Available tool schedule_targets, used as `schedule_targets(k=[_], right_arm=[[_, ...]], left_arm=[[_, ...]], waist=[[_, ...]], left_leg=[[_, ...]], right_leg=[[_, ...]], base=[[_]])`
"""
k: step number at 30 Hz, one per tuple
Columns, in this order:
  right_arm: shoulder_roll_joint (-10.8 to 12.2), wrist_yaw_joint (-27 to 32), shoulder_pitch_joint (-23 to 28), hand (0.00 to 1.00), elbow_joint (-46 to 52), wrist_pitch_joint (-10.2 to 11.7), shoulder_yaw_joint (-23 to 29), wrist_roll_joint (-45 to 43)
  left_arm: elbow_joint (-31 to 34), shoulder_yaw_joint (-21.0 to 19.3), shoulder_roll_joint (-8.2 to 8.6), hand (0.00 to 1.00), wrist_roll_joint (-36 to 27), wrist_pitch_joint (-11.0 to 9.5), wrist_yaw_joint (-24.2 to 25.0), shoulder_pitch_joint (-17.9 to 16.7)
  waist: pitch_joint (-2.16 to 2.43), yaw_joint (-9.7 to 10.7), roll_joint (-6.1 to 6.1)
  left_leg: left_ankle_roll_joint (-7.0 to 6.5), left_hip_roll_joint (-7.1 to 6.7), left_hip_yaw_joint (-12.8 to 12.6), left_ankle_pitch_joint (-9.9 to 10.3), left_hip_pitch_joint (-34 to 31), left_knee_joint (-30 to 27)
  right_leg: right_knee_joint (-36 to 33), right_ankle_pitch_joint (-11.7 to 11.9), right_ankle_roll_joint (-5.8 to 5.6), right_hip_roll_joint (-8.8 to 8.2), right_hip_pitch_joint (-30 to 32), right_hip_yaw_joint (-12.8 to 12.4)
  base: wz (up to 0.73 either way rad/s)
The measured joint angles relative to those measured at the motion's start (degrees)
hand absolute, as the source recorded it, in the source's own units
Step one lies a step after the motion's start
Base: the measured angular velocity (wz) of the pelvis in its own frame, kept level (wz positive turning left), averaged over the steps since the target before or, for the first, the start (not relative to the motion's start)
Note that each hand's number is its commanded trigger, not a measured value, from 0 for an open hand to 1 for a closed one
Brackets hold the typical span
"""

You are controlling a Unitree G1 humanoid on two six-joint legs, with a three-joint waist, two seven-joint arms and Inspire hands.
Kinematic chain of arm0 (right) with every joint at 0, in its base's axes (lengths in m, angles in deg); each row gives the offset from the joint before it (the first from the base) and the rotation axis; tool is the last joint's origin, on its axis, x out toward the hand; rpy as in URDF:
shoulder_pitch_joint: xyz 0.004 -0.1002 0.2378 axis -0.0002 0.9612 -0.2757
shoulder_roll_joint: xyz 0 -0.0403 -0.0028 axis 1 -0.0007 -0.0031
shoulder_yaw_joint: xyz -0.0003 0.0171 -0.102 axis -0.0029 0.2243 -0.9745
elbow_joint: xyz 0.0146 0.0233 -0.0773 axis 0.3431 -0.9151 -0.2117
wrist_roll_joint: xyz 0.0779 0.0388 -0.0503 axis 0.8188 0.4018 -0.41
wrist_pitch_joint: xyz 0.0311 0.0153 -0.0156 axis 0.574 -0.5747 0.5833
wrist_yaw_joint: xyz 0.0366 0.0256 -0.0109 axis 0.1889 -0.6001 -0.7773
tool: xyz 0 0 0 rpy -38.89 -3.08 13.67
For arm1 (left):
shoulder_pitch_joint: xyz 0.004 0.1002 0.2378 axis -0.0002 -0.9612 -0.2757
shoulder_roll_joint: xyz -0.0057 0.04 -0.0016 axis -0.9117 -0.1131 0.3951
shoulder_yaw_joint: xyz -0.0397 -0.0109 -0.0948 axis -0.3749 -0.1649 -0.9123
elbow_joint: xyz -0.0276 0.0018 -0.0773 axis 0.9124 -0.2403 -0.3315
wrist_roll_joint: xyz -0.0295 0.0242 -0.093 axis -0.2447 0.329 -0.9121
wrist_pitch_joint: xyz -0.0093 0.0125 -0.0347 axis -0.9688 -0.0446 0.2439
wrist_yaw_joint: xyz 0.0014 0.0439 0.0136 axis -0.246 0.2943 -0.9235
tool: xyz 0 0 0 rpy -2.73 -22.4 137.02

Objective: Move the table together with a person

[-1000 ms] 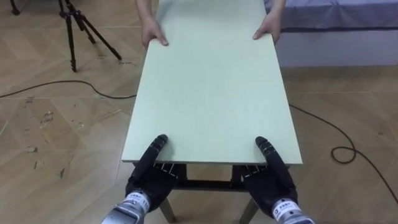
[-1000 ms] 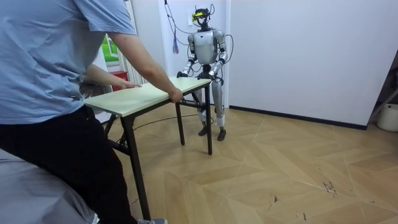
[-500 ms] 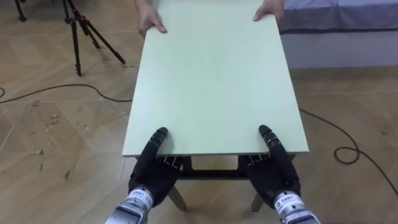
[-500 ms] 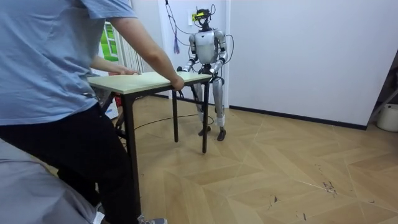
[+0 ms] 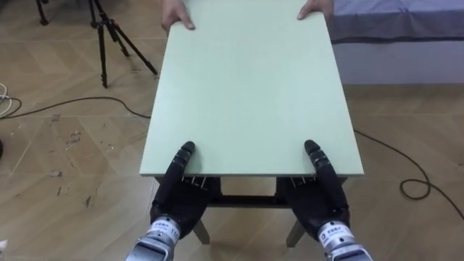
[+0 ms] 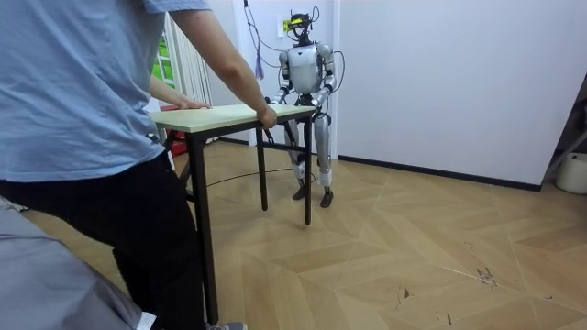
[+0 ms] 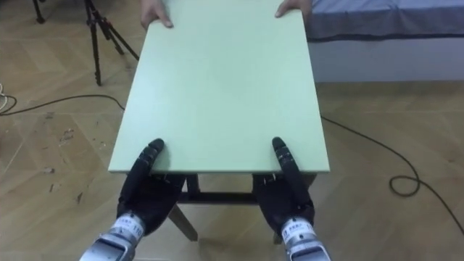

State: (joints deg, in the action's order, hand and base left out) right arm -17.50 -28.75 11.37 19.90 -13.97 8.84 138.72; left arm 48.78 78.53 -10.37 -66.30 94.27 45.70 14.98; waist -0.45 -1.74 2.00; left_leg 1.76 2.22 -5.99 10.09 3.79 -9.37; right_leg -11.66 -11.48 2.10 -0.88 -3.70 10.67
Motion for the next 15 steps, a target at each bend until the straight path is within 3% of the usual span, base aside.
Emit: schedule_targets(k=[7, 12, 15], right_arm=[[-0.2, -0.2, 0.2, 1.0, 0.1, 0.5, -0.8, 1.8], [-0.2, -0.2, 0.6, 1.0, 0.9, 0.7, -0.9, 2.2], [-0.5, 0.1, 2.4, 1.0, 3.4, 0.4, -1.1, 1.9]], left_arm=[[0.7, 0.3, 0.15, 1.0, 0.7, -0.8, 1.1, -0.5], [1.8, 0.2, 0.16, 1.0, 0.6, -0.7, 1.1, -1.0], [4.9, 0.2, 0.26, 1.0, 0.5, -0.7, 1.2, -3.8]], waist=[[-0.73, 0.2, -1.14], [-0.72, -0.3, -1.24], [-0.59, -0.6, -1.13]], left_leg=[[0.02, 0.18, -0.1, 0.0, 0.0, -0.3], [0.08, 0.16, -0.4, 0.1, -1.2, -1.6], [0.59, 0.58, -1.2, 0.7, -2.9, -4.5]], right_leg=[[0.1, 0.0, 0.0, 0.18, 0.0, -0.8], [-0.2, 0.0, 0.07, 0.23, 0.9, -1.6], [-0.9, 0.0, 0.11, 0.44, 1.8, -2.6]], base=[[-0.02], [-0.04], [-0.13]])
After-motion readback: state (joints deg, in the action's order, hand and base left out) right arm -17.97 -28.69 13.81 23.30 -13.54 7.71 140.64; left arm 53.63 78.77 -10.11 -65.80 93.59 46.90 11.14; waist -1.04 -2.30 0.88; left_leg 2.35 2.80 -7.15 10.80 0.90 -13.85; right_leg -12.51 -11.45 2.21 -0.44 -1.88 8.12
